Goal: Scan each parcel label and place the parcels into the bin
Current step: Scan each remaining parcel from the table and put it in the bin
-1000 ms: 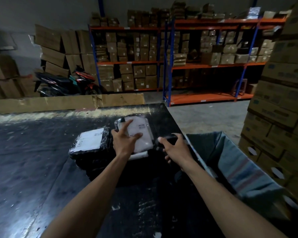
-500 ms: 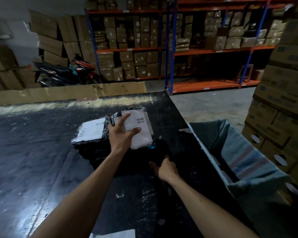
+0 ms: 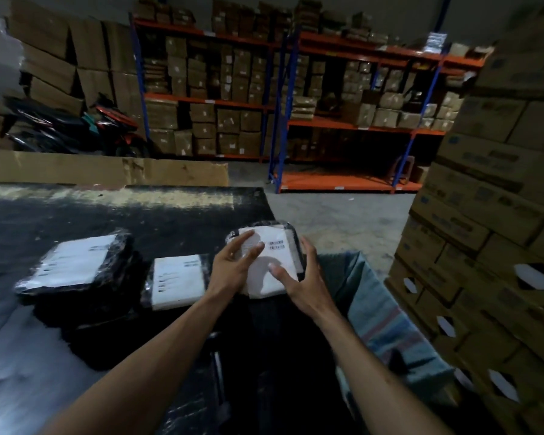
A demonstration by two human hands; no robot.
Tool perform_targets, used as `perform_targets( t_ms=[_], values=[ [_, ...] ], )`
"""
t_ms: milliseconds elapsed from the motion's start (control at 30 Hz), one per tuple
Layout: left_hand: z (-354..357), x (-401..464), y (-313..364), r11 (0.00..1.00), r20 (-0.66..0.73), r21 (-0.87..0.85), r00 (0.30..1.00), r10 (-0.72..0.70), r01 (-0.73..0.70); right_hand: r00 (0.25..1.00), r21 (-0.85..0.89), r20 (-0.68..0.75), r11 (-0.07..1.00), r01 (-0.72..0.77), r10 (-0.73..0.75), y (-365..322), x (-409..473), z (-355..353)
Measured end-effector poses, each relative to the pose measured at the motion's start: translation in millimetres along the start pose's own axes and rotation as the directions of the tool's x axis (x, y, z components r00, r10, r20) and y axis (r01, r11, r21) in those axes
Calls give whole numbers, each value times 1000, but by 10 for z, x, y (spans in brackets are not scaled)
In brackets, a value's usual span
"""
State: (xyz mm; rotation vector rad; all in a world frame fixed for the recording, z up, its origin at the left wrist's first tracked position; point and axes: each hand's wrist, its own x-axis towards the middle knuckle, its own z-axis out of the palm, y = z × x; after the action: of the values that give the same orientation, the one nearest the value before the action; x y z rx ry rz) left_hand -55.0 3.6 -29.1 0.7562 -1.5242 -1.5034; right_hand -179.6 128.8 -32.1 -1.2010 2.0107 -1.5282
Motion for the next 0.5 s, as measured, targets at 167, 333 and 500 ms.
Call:
perform_targets(
  t_ms=[167, 333, 500],
  values=[
    [671, 194, -203, 994, 250, 95, 965, -74, 52, 995, 46, -57, 996, -81, 84, 464, 229, -602],
    [1187, 416, -694, 919, 351, 389, 912, -211, 64, 974, 82, -65, 974, -213, 219, 1115, 404, -1098],
    [1386, 665, -1363, 534, 236, 844, 929, -285, -51, 919, 199, -129, 918, -343, 371, 1837, 610, -1509]
  ],
)
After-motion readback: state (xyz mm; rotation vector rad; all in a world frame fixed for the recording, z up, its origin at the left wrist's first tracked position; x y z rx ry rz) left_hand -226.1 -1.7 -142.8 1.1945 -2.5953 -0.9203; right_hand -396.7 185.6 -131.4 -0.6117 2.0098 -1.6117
